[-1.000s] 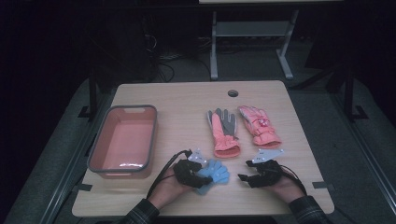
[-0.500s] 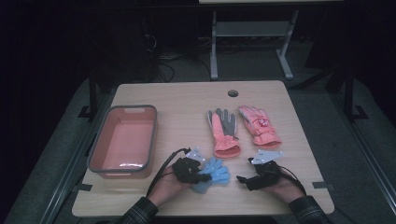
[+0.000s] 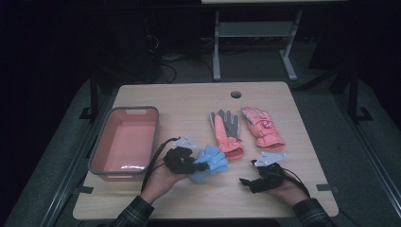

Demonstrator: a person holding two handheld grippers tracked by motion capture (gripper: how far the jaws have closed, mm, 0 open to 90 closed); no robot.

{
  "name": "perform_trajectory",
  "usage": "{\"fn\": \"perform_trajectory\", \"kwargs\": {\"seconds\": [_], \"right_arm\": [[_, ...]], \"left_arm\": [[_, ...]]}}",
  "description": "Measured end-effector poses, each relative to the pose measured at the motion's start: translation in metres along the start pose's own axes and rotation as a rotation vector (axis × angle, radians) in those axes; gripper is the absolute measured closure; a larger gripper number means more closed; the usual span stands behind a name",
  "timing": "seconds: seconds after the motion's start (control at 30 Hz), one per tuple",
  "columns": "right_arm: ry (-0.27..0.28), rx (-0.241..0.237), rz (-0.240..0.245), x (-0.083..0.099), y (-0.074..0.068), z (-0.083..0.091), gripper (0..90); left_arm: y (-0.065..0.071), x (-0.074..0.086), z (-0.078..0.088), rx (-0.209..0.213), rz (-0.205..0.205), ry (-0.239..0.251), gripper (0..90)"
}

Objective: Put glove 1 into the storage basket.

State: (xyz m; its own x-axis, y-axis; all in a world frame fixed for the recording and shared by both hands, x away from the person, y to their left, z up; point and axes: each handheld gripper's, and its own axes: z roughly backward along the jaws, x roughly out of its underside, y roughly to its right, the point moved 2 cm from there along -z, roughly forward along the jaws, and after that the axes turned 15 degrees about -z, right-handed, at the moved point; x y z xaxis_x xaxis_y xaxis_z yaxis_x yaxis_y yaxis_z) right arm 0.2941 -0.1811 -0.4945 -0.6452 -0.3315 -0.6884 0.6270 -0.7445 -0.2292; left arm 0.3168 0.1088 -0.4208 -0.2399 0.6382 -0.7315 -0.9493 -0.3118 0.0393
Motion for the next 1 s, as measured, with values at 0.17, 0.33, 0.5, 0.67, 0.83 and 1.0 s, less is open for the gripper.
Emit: {"fn": "perform_trajectory", "kwargs": {"seconds": [0.17, 0.33, 0.5, 0.67, 0.83, 1.0], "right_arm": [[0.000, -0.001, 0.000, 0.000, 0.000, 0.000, 14.6], [-0.001, 0.000, 0.001, 0.000, 0.000, 0.000, 14.4], [0.001, -0.001, 0.001, 0.000, 0.000, 0.000, 14.4], [0.000, -0.002, 0.003, 0.000, 0.000, -0.001, 13.9], [0.000, -0.001, 0.004, -0.001, 0.000, -0.001, 13.9], [0.000, -0.001, 0.004, -0.001, 0.000, -0.001, 13.7]], "left_arm": [[-0.009, -0.004, 0.011, -0.041, 0.026, 0.009, 80.2], [-0.019, -0.008, 0.025, -0.076, 0.037, 0.022, 80.2], [-0.030, -0.011, 0.042, -0.113, 0.056, 0.037, 80.3], [-0.043, -0.009, 0.062, -0.169, 0.070, 0.048, 80.4], [-0.058, 0.001, 0.085, -0.225, 0.102, 0.065, 80.9], [-0.074, 0.019, 0.106, -0.280, 0.142, 0.077, 81.0]]}}
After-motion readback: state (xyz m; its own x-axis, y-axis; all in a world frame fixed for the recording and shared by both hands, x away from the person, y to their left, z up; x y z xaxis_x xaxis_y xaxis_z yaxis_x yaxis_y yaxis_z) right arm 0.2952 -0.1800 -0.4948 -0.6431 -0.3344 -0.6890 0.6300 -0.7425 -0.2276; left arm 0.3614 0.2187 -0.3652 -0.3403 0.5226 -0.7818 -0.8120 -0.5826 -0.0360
